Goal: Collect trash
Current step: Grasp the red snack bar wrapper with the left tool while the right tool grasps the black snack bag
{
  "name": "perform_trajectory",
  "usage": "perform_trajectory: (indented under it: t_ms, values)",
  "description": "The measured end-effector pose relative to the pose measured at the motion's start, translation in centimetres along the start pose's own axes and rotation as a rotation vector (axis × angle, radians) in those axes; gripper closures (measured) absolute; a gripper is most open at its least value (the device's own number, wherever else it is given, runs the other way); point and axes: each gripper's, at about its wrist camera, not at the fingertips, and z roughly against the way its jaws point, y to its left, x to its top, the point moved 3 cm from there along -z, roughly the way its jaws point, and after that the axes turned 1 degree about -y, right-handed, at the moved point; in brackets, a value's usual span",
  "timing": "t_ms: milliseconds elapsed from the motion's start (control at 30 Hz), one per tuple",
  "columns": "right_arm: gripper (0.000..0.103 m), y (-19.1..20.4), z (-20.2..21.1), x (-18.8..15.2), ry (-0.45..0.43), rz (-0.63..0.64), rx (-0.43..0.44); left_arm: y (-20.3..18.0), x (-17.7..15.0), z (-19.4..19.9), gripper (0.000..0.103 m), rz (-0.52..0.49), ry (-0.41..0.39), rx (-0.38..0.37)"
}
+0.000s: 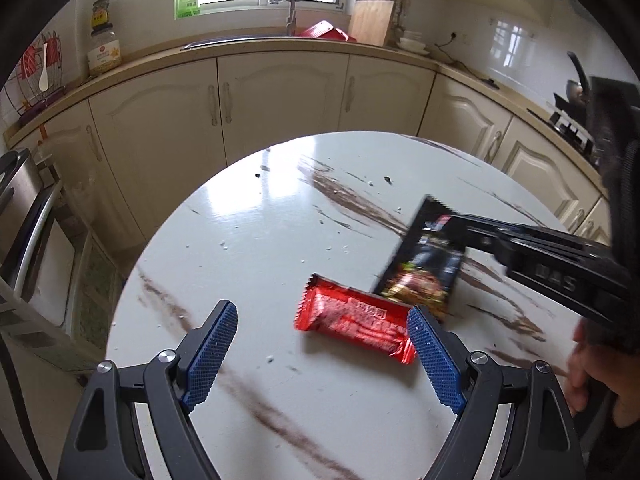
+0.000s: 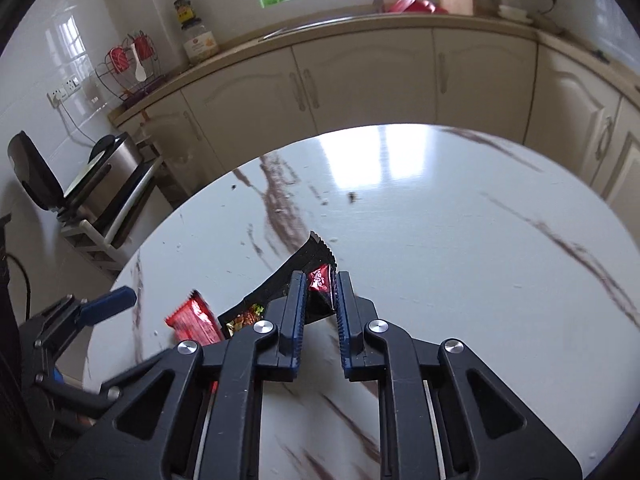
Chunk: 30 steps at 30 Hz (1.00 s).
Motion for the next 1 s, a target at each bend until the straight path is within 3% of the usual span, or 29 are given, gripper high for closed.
perform_trajectory:
  t_ms: [133,300,400,433,533,600,633,667,1000]
  values:
    - [0.089,-2.3,2.5,-0.9,-0.013,0.009,-0.04,-2.0,0.4,-1.6,0.019,-0.014,0.033,0.001]
    - [0.089,-3.8,4.6,-2.1,0.0,0.021,-0.018,-2.8,1.3,-3.1,0.022,0.025,0.057,0.044]
    - [0.089,-4.2,5.2,-2.5,0.003,0.021,0.002,-3.7,1.4,-3.5,0.026,-0.002,0.053,0.065]
    - [0.089,-4.4,5.4,-2.7,0.001,0.023,0.004,-4.1,1.3,-3.5,0.034,-0.02,0.048,0.063]
    - [0.089,-4.7,5.7,-3.1,0.003,0.017,0.021,-5.1,0.8,-3.6,0.037,-0.067,0.033,0.042]
    - [0.089,-4.7,5.8,-3.3,0.004,0.019,0.032,-5.3,0.6,-3.4,0.059,-0.082,0.025,0.009]
    - [0.089,-4.7,5.9,-3.5,0.003,0.022,0.034,-5.3,0.6,-3.2,0.086,-0.067,0.027,0.011]
    - [0.089,-4.6,5.9,-3.5,0.005,0.025,0.038,-5.2,0.5,-3.2,0.093,-0.057,0.035,-0.022]
    - [0.09,-3.6,7.3,-4.3,-0.004,0.04,0.063,-5.0,0.0,-3.1,0.101,-0.058,0.027,-0.086]
